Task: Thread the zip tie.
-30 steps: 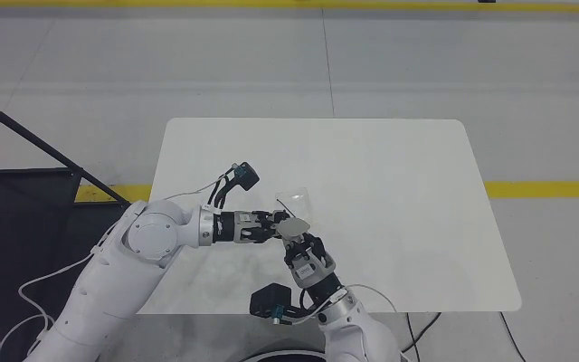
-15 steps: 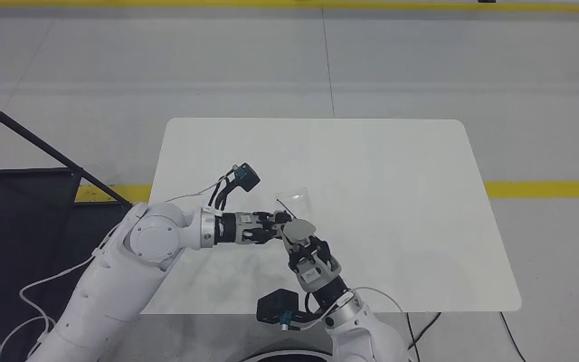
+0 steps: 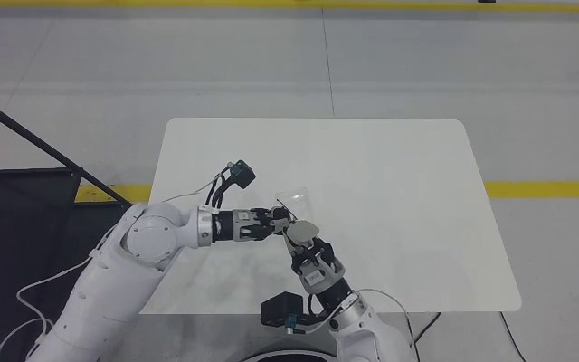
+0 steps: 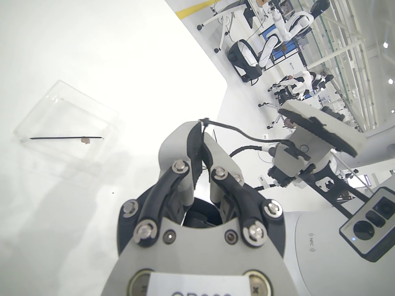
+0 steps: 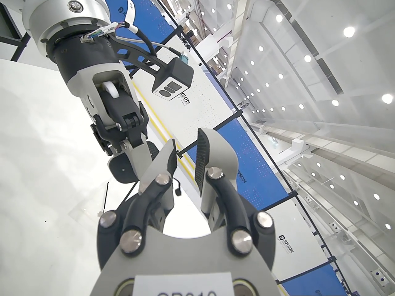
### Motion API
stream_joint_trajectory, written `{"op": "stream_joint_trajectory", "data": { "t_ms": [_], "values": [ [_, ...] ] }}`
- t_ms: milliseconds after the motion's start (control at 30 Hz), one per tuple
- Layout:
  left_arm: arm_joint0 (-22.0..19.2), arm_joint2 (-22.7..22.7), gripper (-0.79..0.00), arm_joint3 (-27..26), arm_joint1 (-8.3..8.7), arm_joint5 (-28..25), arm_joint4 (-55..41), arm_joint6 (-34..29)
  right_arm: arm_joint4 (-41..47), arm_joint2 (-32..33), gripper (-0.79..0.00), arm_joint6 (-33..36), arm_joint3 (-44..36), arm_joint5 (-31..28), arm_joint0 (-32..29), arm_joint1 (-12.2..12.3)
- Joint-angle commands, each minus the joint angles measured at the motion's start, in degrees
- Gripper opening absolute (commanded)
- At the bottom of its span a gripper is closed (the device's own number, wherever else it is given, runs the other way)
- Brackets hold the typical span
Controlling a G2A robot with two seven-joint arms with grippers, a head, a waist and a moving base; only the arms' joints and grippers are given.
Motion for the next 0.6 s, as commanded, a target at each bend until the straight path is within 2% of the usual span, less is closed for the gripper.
{"op": "stream_joint_trajectory", "data": {
  "t_ms": [0,233,300,367,467,567],
  "values": [
    [0.1,-0.2,-0.785,0.0,0.03,0.0,0.1,0.2,0.1,0.1,-0.591,0.0,-0.1,0.1,-0.1,0.1],
    [0.3,-0.9,-0.785,0.0,0.14,0.0,-0.1,0.4,0.2,0.2,-0.576,-0.1,-0.2,0.3,-0.2,0.2],
    [0.3,-1.2,-0.785,0.0,0.18,0.1,0.3,0.7,0.5,0.3,-0.493,-0.4,-0.4,0.3,-0.4,0.3],
    [0.4,-1.4,-0.785,-0.1,0.22,0.1,0.3,0.7,1.3,0.9,-0.354,-0.9,-0.7,0.6,-0.8,0.4],
    [0.5,-1.9,-0.785,-0.1,0.31,0.2,0.2,0.5,3.6,2.4,-0.326,-3.3,-1.5,1.1,-2.0,0.8],
    [0.6,-2.3,-0.785,-0.2,0.4,0.2,-0.1,0.2,6.8,4.7,-0.345,-8.0,-2.5,1.4,-3.9,1.4]
  ]
}}
